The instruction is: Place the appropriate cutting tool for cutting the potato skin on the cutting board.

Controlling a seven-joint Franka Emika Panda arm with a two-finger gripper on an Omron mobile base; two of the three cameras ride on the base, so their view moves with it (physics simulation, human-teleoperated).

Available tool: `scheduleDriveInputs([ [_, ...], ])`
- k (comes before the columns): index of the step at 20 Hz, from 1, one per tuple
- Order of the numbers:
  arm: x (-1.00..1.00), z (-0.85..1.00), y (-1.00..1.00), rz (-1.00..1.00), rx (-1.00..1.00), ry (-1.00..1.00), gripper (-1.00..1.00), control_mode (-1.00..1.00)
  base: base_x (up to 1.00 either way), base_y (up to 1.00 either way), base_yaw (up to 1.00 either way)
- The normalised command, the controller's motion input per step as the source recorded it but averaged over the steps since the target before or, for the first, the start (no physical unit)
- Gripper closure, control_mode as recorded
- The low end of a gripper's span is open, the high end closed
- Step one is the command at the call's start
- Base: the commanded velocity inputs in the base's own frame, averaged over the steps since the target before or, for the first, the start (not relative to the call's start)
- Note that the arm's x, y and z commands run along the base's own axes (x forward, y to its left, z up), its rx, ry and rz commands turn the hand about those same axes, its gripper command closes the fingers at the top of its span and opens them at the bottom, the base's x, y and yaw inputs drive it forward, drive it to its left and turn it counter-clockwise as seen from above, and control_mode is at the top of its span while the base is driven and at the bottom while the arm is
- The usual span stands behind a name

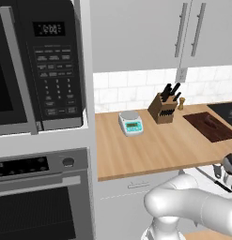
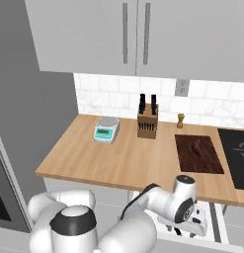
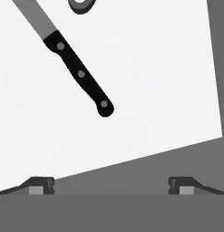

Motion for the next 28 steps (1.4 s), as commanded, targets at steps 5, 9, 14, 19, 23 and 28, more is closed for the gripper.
scheduleDriveInputs([
  [5, -0.24, -0.13, 0.00, 0.06, -0.04, 0.00, -1.00, -1.00, 0.00, 0.00, 0.00],
  [9, -0.44, -0.07, 0.00, 0.07, -0.02, 0.00, -1.00, -1.00, 0.00, 0.00, 0.00],
  [14, -0.61, 0.00, 0.00, 0.04, -0.01, 0.00, -1.00, -1.00, 0.00, 0.00, 0.00],
  [19, -0.57, -0.03, 0.00, 0.03, -0.01, 0.01, -1.00, -1.00, 0.00, 0.00, 0.00],
  [23, -0.78, -0.03, 0.00, 0.04, -0.01, 0.00, -1.00, -1.00, 0.00, 0.00, 0.00],
  [28, -0.33, 0.00, -0.01, 0.02, 0.00, -0.02, -1.00, -1.00, 0.00, 0.00, 0.00],
])
